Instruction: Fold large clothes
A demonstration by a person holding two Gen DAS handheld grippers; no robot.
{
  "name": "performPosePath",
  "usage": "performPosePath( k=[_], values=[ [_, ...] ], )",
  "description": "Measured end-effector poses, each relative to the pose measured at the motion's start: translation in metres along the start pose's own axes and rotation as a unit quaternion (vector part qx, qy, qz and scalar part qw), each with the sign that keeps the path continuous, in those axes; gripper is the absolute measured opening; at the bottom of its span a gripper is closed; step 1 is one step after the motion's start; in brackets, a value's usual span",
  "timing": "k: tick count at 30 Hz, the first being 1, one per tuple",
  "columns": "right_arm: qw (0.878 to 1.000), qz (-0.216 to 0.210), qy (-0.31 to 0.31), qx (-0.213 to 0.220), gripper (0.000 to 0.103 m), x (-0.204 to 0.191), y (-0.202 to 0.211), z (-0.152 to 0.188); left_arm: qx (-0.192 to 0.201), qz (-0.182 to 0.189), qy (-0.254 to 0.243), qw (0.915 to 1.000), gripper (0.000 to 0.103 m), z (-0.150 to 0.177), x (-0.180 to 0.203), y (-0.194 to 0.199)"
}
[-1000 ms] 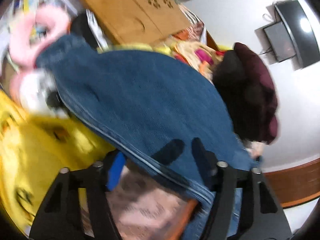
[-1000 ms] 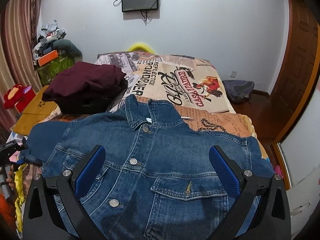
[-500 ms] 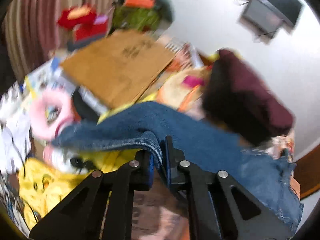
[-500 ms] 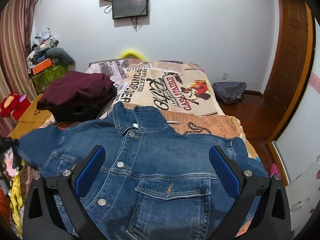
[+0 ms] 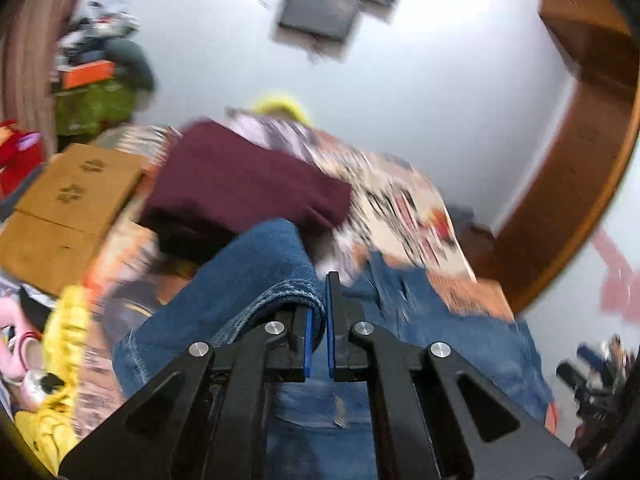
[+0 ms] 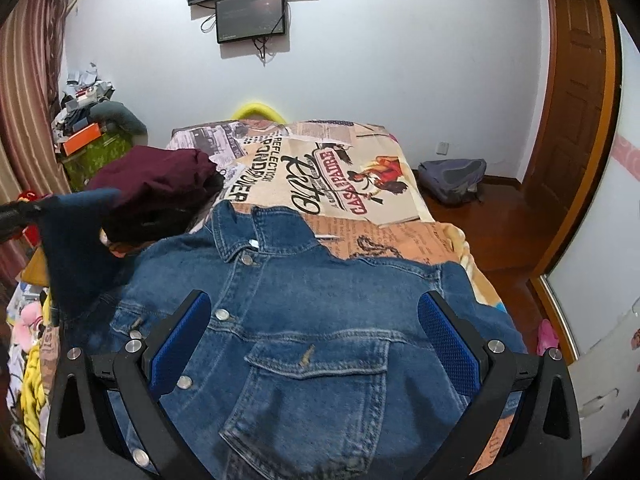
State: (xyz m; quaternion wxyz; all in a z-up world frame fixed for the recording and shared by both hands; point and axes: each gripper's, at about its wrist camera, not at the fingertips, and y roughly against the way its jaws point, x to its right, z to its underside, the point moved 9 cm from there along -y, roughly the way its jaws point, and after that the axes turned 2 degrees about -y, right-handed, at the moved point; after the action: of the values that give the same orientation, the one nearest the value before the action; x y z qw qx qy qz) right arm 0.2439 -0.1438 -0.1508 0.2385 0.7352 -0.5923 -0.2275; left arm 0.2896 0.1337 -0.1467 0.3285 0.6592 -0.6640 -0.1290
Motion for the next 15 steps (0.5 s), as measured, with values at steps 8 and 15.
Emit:
performPosePath(
  k=[8, 15],
  values=[
    [1.000, 0.007, -0.022, -0.002, 0.103, 0.025, 0.007, 0.008, -0.172, 0.025, -0.049, 0.9836, 0.008, 0.105, 0.056, -0.074],
    [0.999, 0.009, -0.037, -0.009, 0.103, 0.034, 0.006, 0.014, -0.216, 0.032, -0.059, 0.9740, 0.046, 0.152, 0.072, -0.063]
  ],
)
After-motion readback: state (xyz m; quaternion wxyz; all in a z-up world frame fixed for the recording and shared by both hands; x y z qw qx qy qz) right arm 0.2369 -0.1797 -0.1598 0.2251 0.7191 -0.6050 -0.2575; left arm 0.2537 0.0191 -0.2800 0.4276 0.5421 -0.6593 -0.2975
